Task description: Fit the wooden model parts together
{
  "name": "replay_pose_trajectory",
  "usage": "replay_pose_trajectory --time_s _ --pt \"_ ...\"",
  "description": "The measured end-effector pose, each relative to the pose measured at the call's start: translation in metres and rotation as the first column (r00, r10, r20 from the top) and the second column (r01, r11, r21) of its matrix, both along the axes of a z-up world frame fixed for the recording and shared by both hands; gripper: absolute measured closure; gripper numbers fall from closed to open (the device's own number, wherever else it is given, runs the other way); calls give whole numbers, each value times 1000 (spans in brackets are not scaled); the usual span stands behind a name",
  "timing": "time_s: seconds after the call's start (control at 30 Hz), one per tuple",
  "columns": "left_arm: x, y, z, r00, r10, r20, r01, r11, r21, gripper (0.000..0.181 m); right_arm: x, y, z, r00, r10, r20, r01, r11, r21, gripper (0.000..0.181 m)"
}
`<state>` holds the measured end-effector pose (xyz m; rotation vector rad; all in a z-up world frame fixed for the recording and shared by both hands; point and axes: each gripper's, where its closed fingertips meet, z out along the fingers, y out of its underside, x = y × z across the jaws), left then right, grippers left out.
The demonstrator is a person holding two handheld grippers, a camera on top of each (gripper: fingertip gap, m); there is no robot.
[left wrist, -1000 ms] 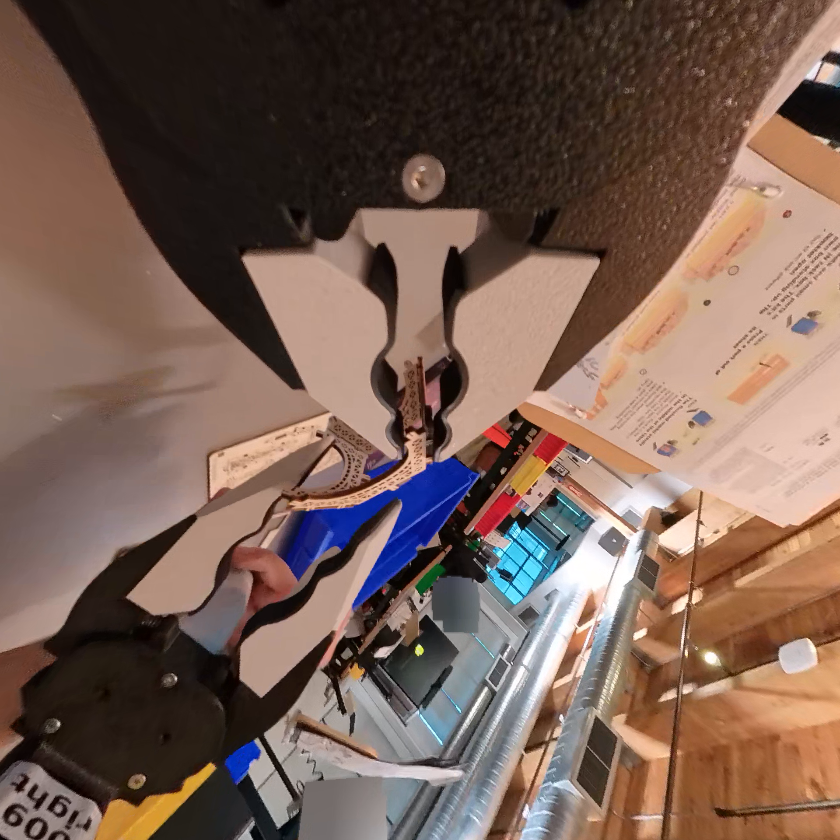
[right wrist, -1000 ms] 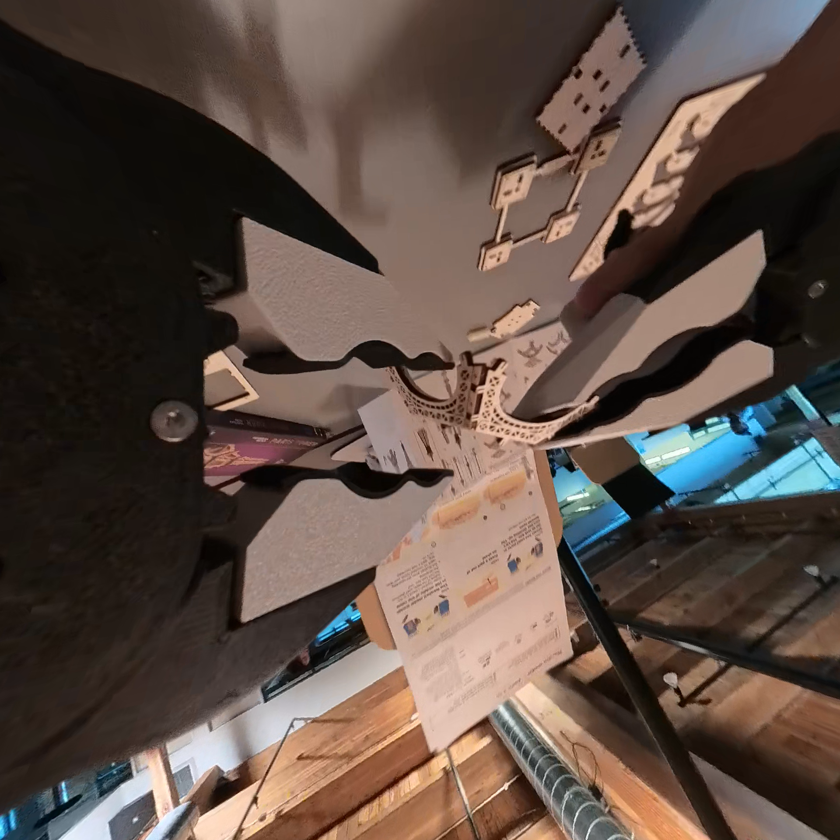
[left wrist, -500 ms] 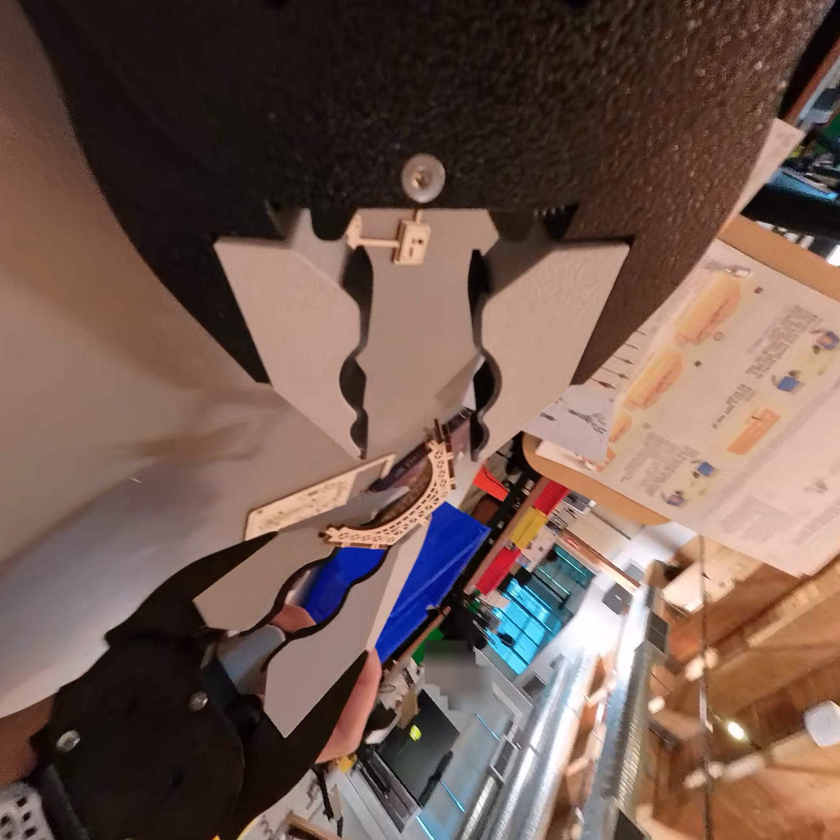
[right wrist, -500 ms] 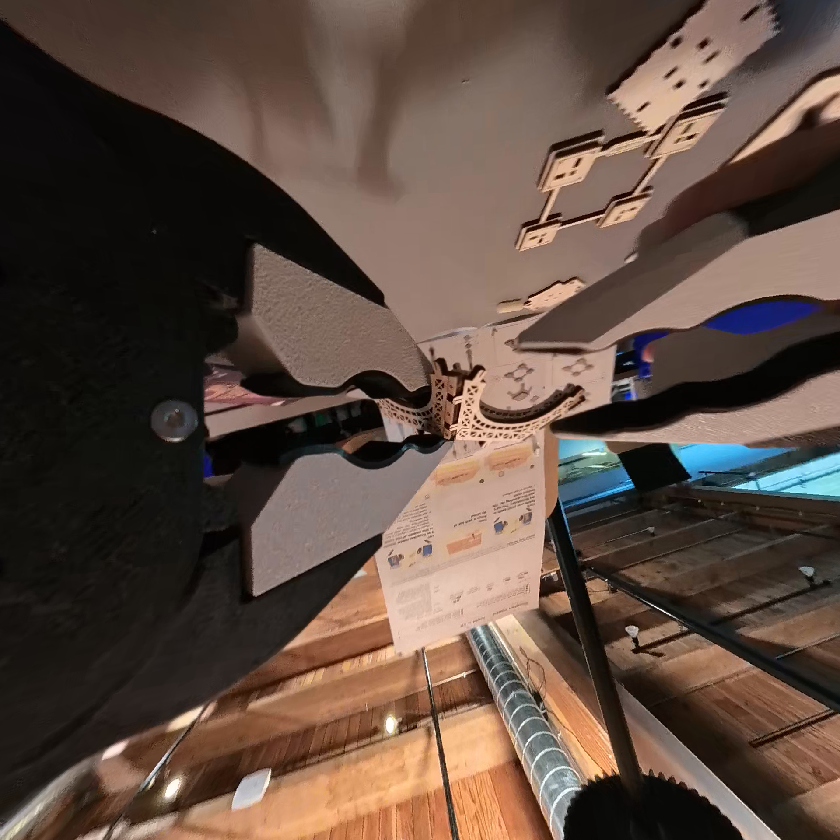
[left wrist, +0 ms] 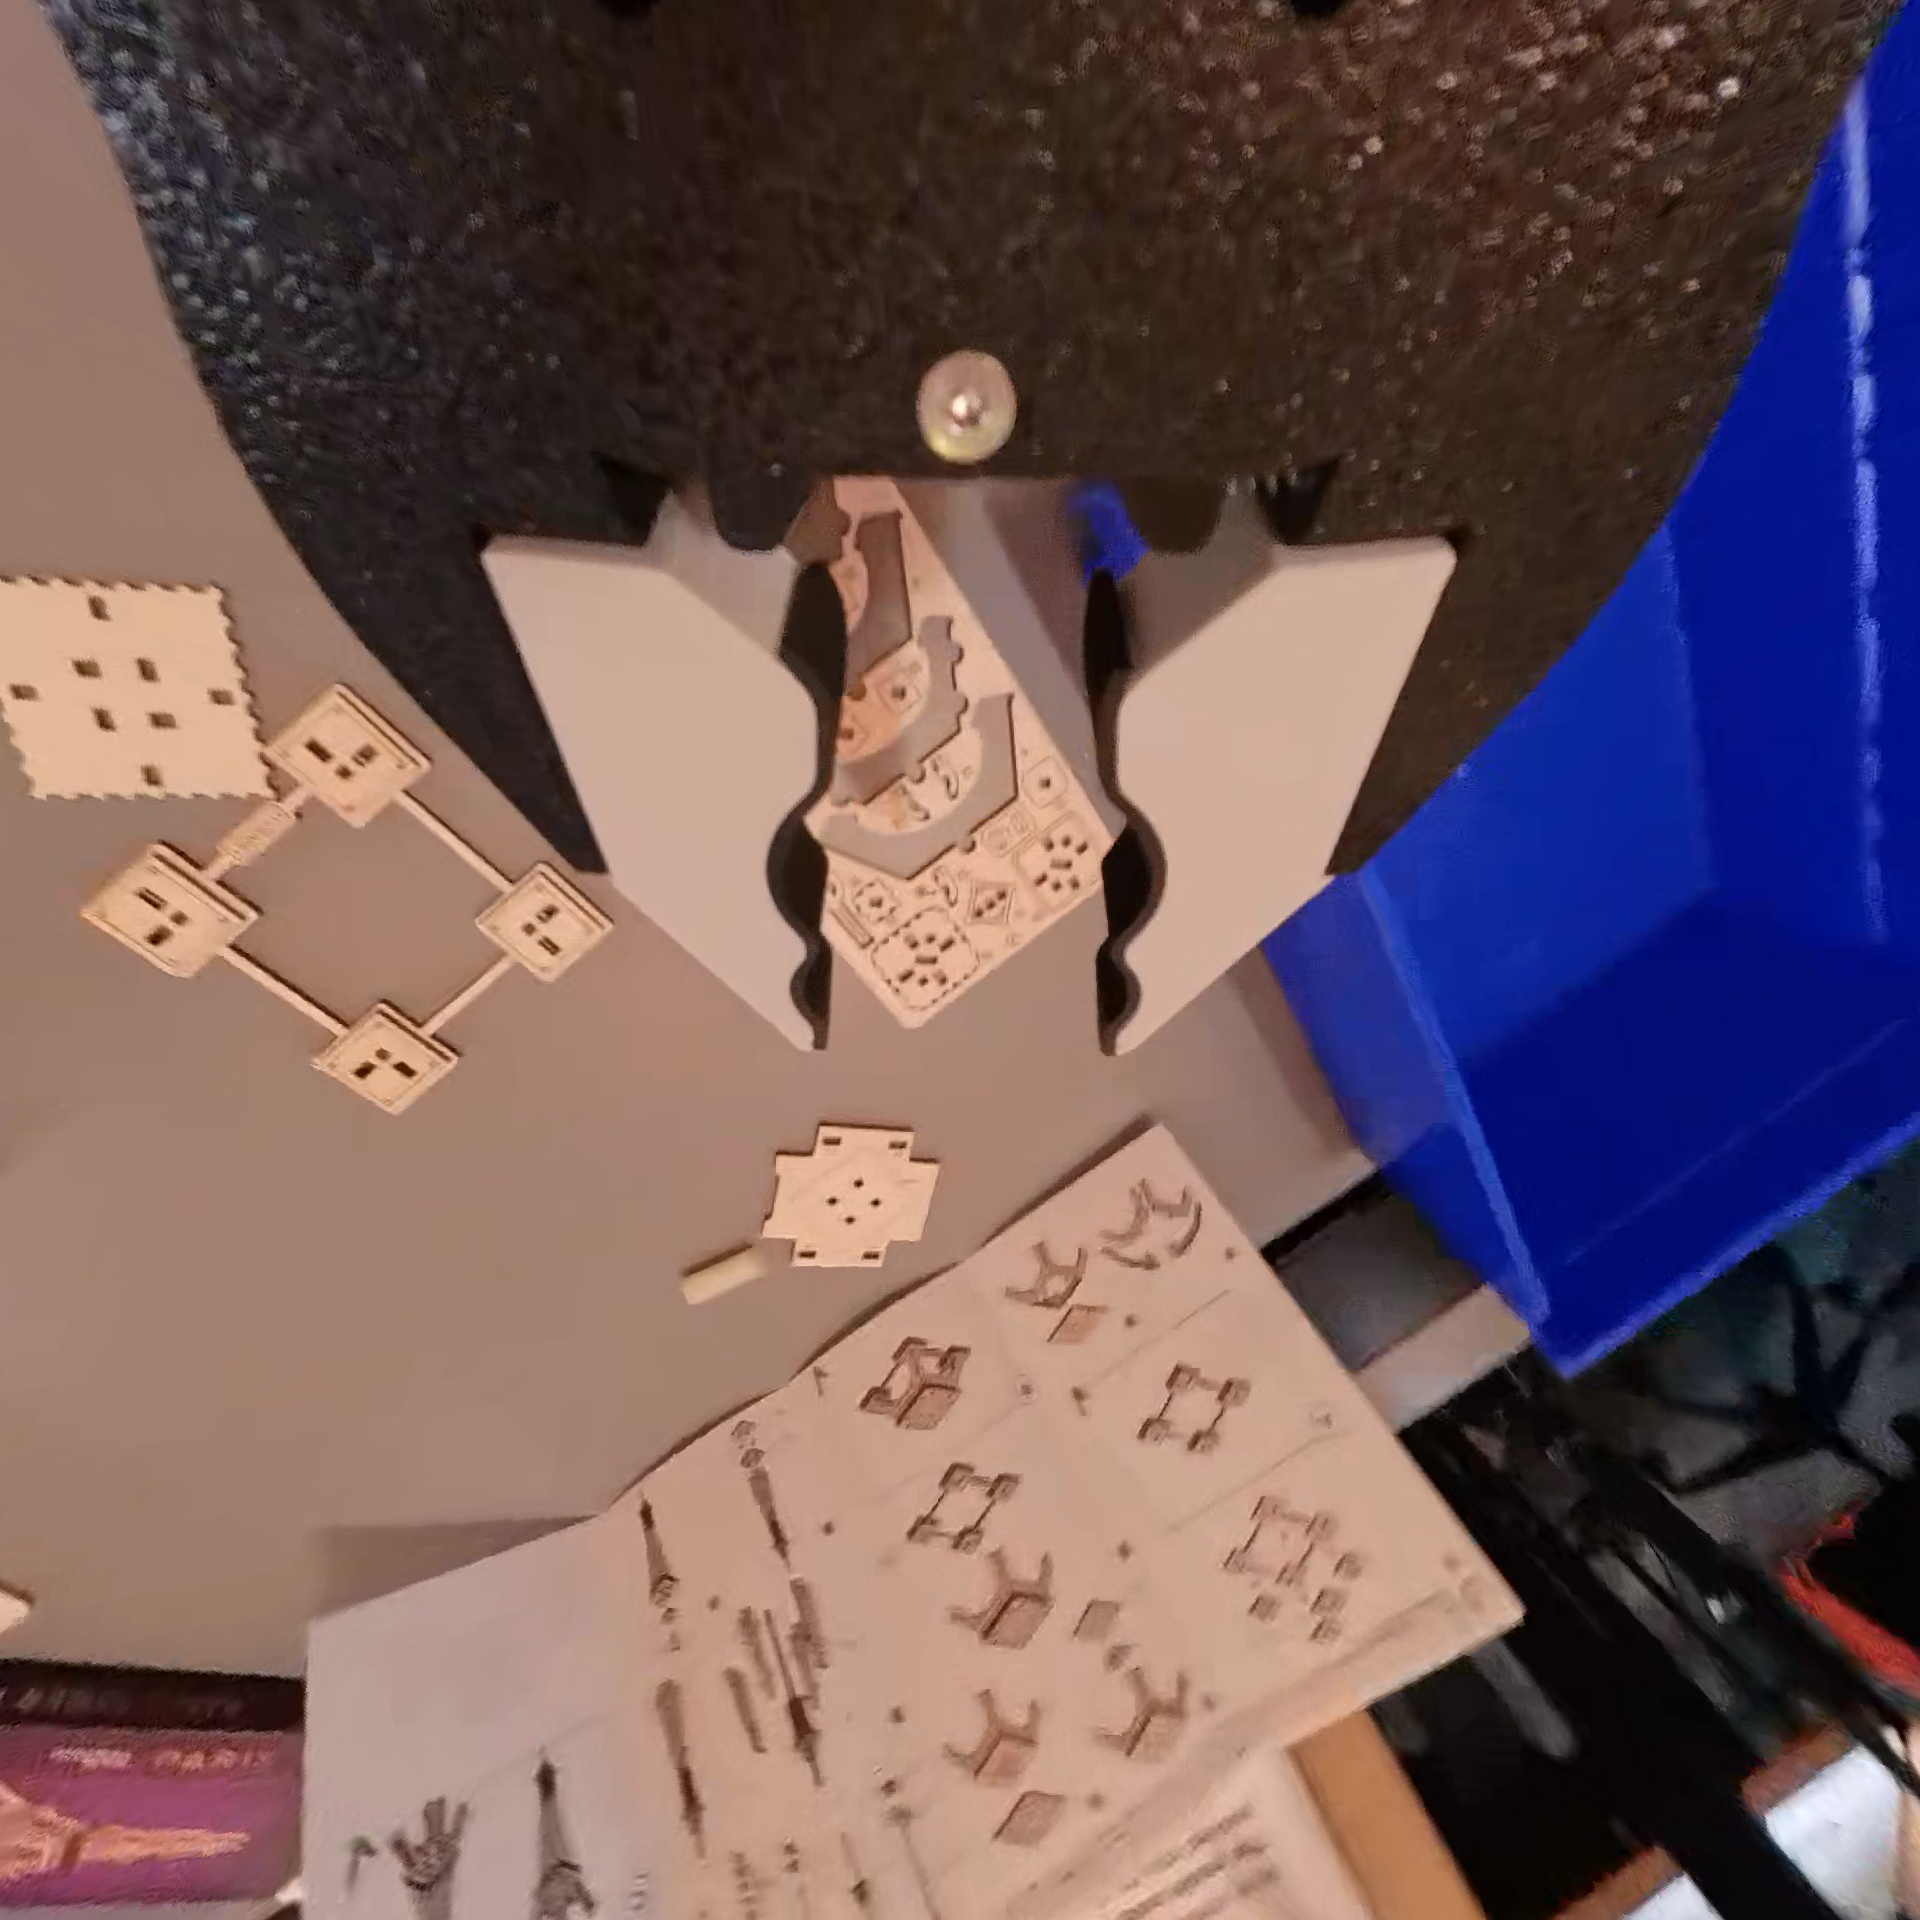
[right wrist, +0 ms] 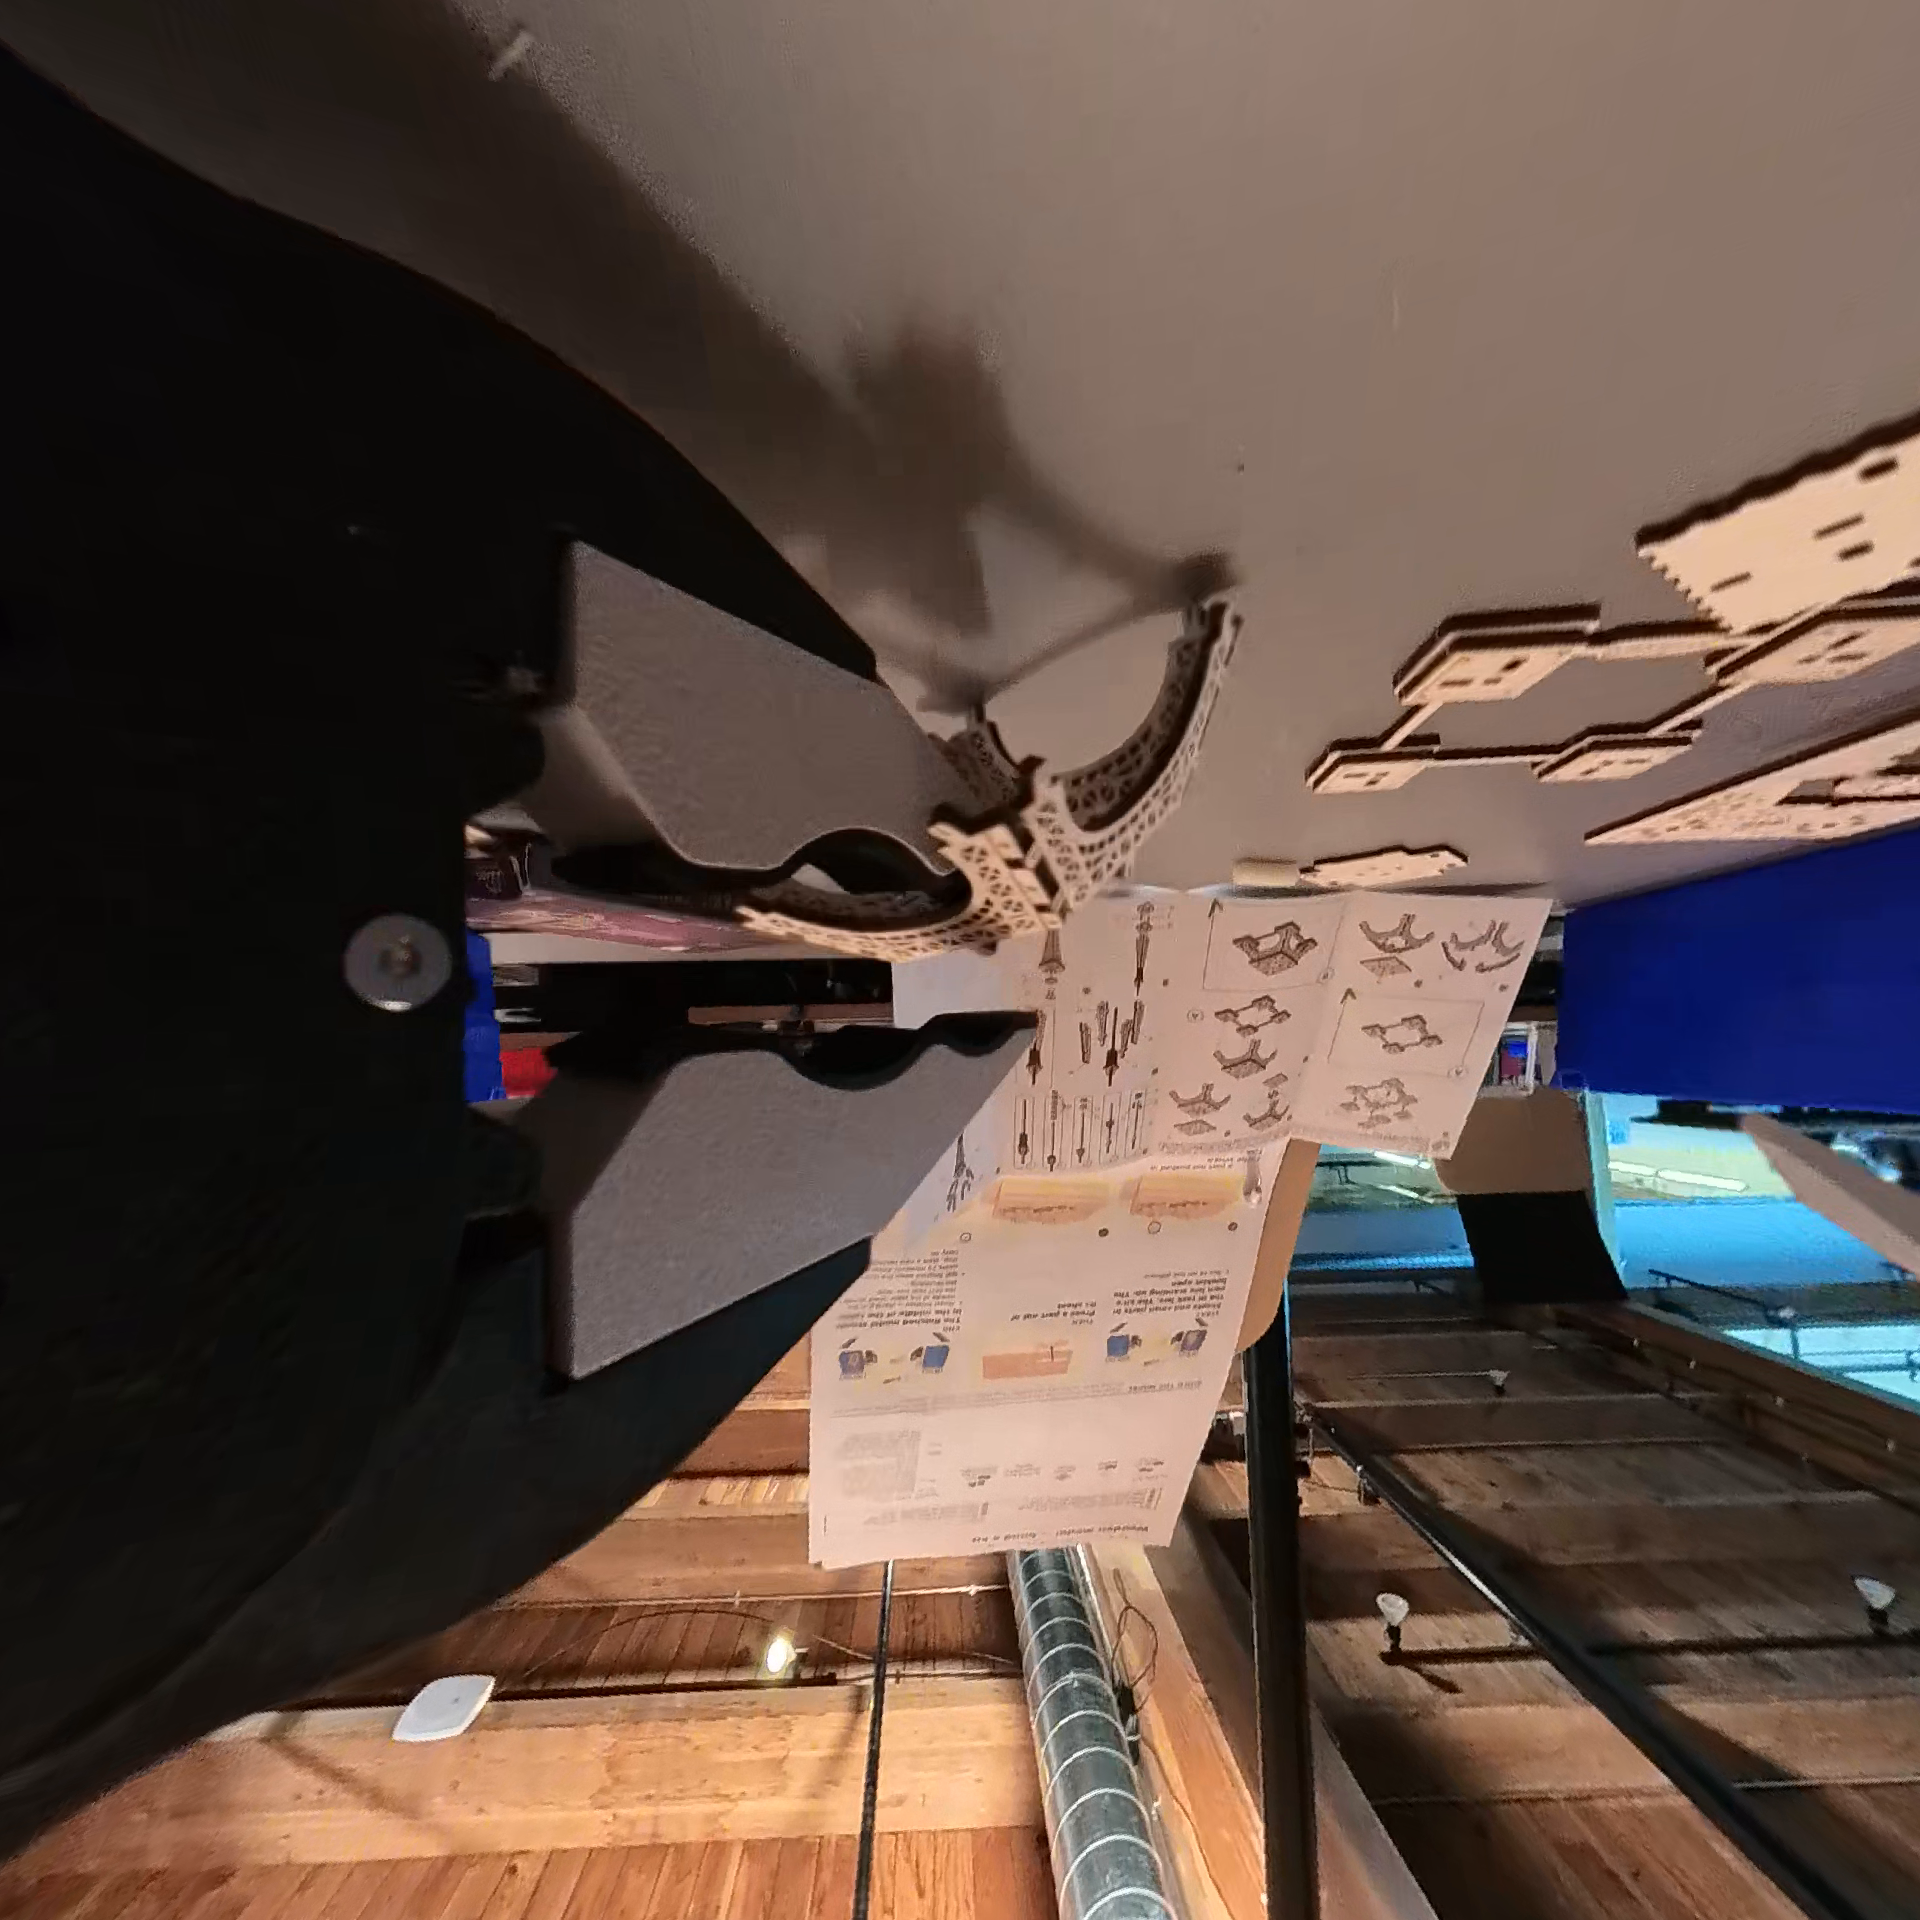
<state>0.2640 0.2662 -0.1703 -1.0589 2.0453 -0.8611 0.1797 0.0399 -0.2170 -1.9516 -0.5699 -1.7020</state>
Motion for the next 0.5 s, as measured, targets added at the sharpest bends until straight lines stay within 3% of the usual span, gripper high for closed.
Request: replay_pose_trajectory --time_s 0.13,0.33,0.5 --pt "-25 5 -12 989 -53 -140 35 991 -127 135 -2 0 -10 999 11 -41 -13 999 -39 151" --pt "-109 -59 -46 891 -349 -291 285 928 -240 134 -16 -4 -32 974 54 -221 -76 993 -92 139" --pt "-136 -100 -70 896 -321 -308 262 940 -219 120 -22 -8 -31 958 73 -279 -99 992 -83 136"
